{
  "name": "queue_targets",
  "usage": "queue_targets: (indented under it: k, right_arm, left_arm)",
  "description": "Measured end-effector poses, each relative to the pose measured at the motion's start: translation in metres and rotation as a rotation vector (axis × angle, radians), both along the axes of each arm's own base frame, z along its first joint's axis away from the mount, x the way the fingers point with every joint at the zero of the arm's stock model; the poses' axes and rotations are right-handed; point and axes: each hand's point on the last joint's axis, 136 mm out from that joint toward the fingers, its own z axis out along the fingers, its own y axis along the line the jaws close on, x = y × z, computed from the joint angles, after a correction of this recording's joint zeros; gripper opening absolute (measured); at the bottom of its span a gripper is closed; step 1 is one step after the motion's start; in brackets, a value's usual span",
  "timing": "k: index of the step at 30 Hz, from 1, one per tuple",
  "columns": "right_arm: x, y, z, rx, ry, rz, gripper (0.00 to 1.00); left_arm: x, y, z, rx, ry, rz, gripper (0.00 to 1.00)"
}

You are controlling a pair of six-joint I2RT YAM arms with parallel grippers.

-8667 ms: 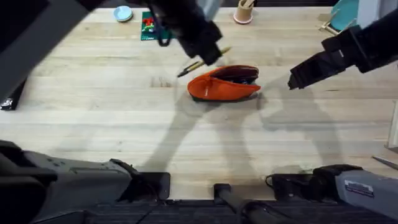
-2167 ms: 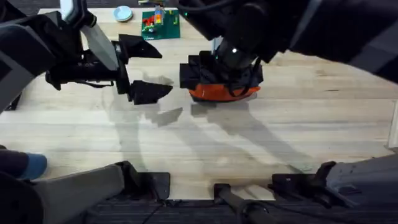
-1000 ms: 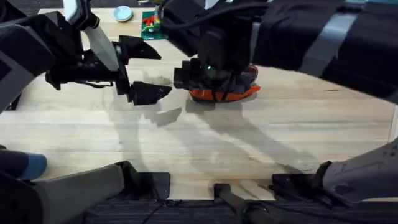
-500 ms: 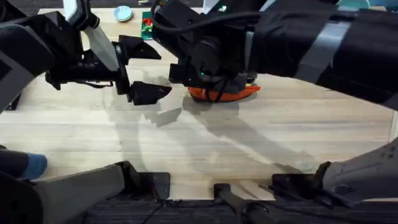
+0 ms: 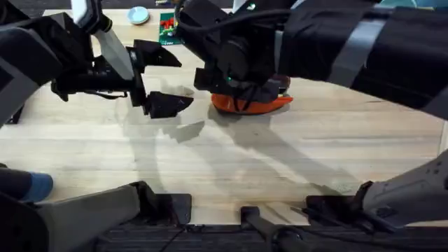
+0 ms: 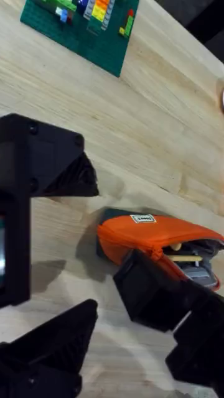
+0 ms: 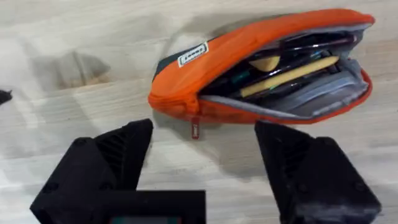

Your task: Unzip the bag, pick up the pens from the table one at a time and place them inside, then zip the bag closed.

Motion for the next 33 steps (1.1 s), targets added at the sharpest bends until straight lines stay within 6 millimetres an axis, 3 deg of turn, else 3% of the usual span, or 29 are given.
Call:
queue_targets:
  k: [11,26,33]
  right_arm:
    - [0.005,0.003,-0.02,-0.031,0.022,0.001,0.996]
    - [0.01,0.009,-0.024,-0.019,0.014,0.016,0.995]
    - [0.01,0.009,-0.024,-0.015,0.015,0.015,0.947]
  left_arm:
    - [0.0,0.0,0.0,0.0,0.0,0.0,0.995]
    - [0.0,0.0,0.0,0.003,0.0,0.0,0.995]
    - [0.0,0.0,0.0,0.003,0.001,0.0,0.995]
